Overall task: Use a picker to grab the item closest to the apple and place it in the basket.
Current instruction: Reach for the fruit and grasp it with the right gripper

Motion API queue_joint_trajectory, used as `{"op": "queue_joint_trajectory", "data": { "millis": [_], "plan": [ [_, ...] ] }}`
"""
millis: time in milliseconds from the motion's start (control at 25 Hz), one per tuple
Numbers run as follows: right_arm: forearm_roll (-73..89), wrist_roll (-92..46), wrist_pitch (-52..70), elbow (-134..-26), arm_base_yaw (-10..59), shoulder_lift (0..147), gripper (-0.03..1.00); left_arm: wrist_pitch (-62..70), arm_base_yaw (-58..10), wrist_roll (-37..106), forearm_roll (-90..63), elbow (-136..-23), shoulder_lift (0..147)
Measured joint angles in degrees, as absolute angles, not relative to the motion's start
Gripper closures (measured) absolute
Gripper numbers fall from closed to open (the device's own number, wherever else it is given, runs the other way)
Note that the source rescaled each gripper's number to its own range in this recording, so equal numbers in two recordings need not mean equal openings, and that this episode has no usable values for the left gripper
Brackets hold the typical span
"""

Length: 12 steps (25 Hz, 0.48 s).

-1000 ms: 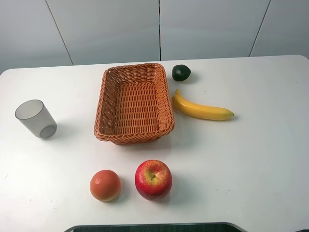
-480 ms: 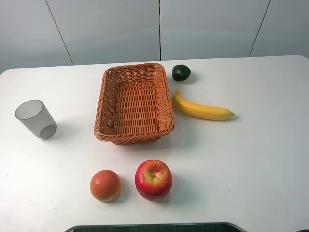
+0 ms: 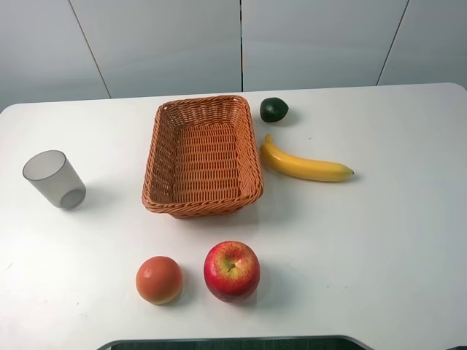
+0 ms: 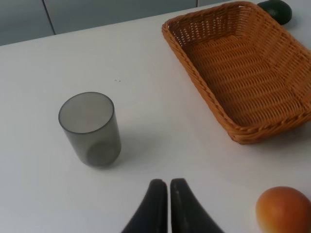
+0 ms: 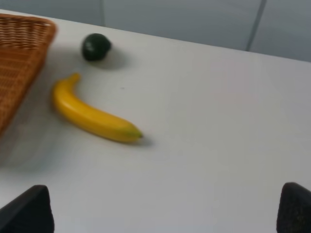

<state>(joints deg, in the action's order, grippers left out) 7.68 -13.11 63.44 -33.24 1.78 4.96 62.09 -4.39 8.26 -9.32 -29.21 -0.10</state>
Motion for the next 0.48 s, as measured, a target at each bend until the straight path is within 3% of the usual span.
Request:
{"op": "queue_joint_trajectory", "data": {
  "millis": [480],
  "plan": [
    [9.3, -17.5, 64.6, -47.5, 13.5, 39.7, -0.03, 62.1, -4.4, 8.3, -9.3, -29.2, -0.1]
  ]
}}
